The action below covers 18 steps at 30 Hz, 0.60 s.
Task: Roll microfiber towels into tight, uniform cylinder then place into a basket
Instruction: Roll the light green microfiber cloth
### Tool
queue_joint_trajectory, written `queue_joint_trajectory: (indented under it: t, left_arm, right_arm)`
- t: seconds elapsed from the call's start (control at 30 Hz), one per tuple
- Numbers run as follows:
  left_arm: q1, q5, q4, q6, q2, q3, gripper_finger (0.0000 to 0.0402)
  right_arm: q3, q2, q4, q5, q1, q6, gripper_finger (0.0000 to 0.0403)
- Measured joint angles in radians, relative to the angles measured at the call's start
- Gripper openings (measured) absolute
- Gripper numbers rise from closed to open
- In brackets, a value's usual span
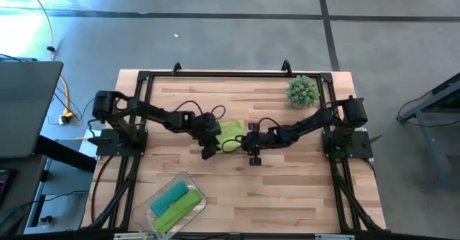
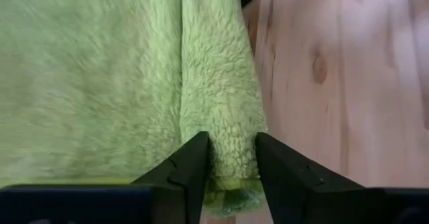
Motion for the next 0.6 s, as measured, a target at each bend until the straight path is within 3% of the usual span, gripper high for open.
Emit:
queue_joint_trajectory:
  t: [0.13, 0.3, 0.43, 0.6]
  left_arm:
    - [0.012, -0.012, -0.089, 0.046, -0.073, 0.001, 0.0130]
    - [0.003, -0.121, -0.166, 0.154, -0.166, 0.002, 0.0129]
    - [-0.036, -0.180, -0.128, 0.255, -0.219, 0.003, 0.0127]
    - [-0.110, -0.265, -0.104, 0.369, -0.224, 0.004, 0.0127]
  right_arm:
    - [0.000, 0.020, 0.001, -0.032, -0.015, -0.002, 0.0088]
    - [-0.001, 0.029, 0.018, -0.057, -0.022, -0.006, 0.0049]
    - [-0.003, 0.027, 0.035, -0.085, -0.037, 0.036, 0.0021]
    - [-0.003, 0.027, 0.040, -0.216, -0.089, 0.142, 0.0005]
